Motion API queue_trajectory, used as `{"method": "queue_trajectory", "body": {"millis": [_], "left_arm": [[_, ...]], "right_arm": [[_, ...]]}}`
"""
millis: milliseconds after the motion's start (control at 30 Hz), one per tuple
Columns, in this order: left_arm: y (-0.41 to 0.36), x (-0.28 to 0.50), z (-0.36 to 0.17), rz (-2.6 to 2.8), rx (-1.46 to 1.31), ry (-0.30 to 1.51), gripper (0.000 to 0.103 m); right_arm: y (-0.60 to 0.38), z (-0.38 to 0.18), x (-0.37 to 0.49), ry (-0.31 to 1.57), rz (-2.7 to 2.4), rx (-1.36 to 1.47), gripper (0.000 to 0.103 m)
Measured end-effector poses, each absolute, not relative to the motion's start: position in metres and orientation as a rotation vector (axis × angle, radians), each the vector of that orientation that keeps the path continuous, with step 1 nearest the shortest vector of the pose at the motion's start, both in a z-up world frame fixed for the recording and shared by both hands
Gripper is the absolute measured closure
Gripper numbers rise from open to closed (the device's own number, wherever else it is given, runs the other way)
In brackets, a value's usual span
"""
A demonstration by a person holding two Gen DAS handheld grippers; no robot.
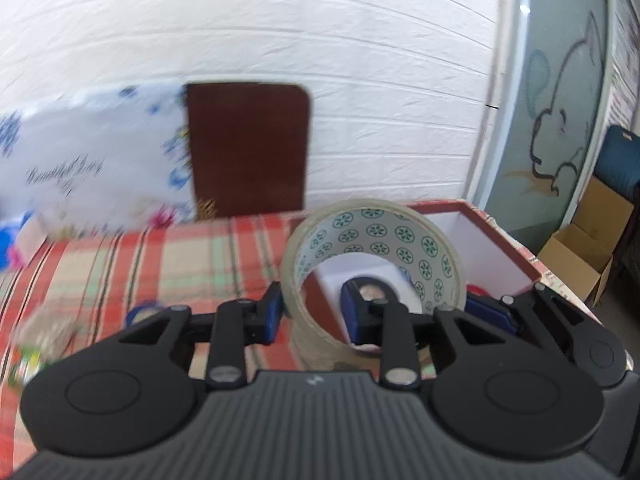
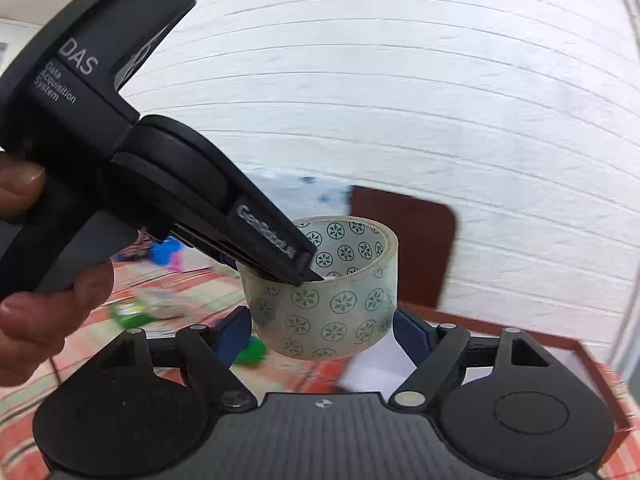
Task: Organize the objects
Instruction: 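Carry the clear tape roll into the brown box and release it, then withdraw the right tool from the box toward the table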
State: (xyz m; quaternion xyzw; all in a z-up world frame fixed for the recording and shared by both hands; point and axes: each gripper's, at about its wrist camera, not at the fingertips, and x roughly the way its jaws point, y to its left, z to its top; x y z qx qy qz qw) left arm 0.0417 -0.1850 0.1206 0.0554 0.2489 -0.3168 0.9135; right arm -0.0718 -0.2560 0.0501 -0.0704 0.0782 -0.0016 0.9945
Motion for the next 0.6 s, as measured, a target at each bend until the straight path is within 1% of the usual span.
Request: {"method": "queue_trajectory", "body": {"millis": [33,100,167,200,233,267,367,600], "left_arm": [[-0.201,0.046,0.121,-0.666,0.124,0.508,0.065],[-0.229,0.056,0.117,-0.678,0.141,0.515,0.064],[-0.252,0.065,0.108,-0.678,0.165,0.528,0.059],[-0.262,0.069,0.104,-0.662,0.187,0.534,0.056],[-0.270,0.073,0.100,-0.641,0.208,0.544,0.049],[-0.276,0.076,0.096,-0.617,0.226,0.556,0.046],[-0.277,0.077,0.087,-0.593,0.239,0.595,0.045],[-0.256,0.049,0.093,-0.596,0.253,0.570,0.045]], "right_arm": [[-0.267,0.051,-0.067,0.164,-0.032,-0.129,0.026],[-0.287,0.048,-0.056,0.184,-0.072,-0.111,0.026],[-0.304,0.041,-0.042,0.223,-0.105,-0.098,0.026],[-0.311,0.037,-0.036,0.241,-0.116,-0.082,0.026],[-0.317,0.032,-0.030,0.253,-0.119,-0.062,0.024],[-0.322,0.029,-0.025,0.279,-0.110,-0.045,0.023],[-0.329,0.025,-0.022,0.288,-0.121,0.019,0.022],[-0.329,0.026,-0.056,0.251,-0.182,0.125,0.022]]}}
